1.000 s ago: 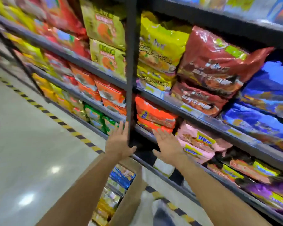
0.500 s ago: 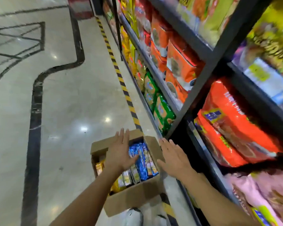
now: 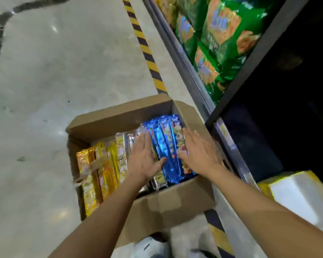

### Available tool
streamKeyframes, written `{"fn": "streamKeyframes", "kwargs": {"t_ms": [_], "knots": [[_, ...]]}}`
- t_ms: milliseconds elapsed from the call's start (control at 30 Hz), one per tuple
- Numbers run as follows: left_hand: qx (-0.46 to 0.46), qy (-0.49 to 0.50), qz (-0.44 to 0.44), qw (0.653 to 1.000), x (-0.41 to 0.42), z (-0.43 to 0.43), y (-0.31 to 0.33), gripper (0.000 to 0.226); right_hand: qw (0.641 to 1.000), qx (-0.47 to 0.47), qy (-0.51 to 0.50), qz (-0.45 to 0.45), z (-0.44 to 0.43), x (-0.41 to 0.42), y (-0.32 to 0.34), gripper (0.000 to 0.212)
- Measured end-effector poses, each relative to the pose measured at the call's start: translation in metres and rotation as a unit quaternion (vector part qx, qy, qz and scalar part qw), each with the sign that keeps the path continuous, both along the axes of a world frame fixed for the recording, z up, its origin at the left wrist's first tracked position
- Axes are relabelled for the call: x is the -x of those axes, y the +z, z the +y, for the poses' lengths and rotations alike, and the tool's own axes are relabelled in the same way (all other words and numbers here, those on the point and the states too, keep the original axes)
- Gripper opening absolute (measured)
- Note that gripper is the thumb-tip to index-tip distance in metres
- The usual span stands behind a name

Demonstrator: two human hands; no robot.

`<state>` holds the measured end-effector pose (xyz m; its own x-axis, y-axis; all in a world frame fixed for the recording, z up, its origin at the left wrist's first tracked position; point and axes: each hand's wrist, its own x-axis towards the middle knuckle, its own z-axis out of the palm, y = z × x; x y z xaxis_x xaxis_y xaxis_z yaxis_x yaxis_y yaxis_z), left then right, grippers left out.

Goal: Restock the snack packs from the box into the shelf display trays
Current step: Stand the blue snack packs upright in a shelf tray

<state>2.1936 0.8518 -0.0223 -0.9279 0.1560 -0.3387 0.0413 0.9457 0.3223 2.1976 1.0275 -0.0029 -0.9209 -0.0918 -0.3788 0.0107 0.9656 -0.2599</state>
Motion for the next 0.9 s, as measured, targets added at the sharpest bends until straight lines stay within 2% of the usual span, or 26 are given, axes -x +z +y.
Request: {"fn": "streamKeyframes", "kwargs": {"t_ms": [133,300,400,567,700,900], "knots": [[-0.015,0.027,0.002,1.0,0.003,0.001,-0.042,0.09,1.0,0.0,-0.012,0.009,0.003,-0.001,-0.045,0.076],[-0.025,0.035,0.04,0.998,0.003,0.01,-0.076,0.086,0.999,-0.022,-0.015,0.043,0.002,-0.008,-0.07,0.071],[-0.092,0.094,0.057,0.99,0.002,0.017,-0.087,0.084,0.997,-0.014,-0.035,0.065,0.0,-0.01,-0.078,0.071],[-0.174,0.185,0.082,0.964,-0.002,0.024,-0.092,0.069,0.992,0.062,-0.081,0.08,0.002,-0.009,-0.083,0.061],[-0.219,0.211,0.112,0.946,-0.006,0.02,-0.095,0.056,0.983,0.131,-0.119,0.053,0.008,-0.009,-0.076,0.057],[-0.188,0.218,0.098,0.953,-0.002,0.023,-0.092,0.063,0.986,0.1,-0.114,0.067,0.005,-0.012,-0.079,0.06]]}}
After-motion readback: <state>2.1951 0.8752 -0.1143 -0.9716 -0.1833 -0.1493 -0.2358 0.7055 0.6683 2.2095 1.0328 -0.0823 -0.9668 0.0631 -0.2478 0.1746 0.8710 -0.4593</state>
